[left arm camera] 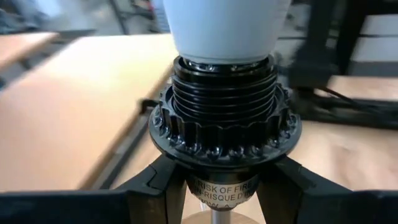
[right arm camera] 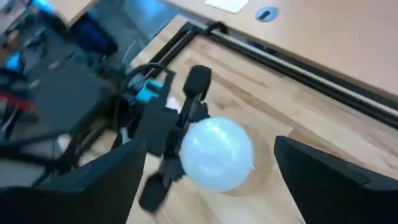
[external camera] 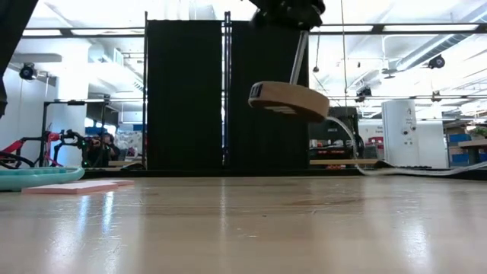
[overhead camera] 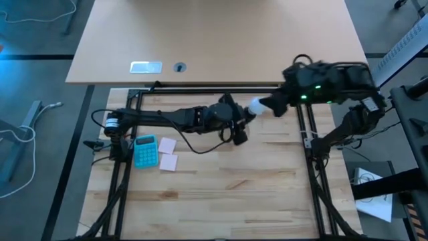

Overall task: Screw lightbulb
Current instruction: Insert the lightbulb into the lamp

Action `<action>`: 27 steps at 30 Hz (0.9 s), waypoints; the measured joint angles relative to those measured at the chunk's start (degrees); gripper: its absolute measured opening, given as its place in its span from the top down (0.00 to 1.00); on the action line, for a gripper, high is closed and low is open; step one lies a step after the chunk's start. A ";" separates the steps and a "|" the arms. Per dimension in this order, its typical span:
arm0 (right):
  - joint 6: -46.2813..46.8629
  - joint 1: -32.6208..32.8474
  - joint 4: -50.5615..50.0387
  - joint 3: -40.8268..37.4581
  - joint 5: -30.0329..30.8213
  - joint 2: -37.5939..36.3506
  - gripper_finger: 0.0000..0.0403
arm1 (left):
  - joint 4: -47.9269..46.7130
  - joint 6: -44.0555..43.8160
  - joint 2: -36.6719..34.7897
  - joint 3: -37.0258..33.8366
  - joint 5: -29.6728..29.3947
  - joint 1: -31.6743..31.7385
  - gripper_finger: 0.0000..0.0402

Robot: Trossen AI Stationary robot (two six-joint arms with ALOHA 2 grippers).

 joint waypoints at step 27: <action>-54.35 5.10 1.82 0.23 -32.01 7.52 0.12 | 0.38 -8.91 0.31 -3.51 56.61 -0.15 0.64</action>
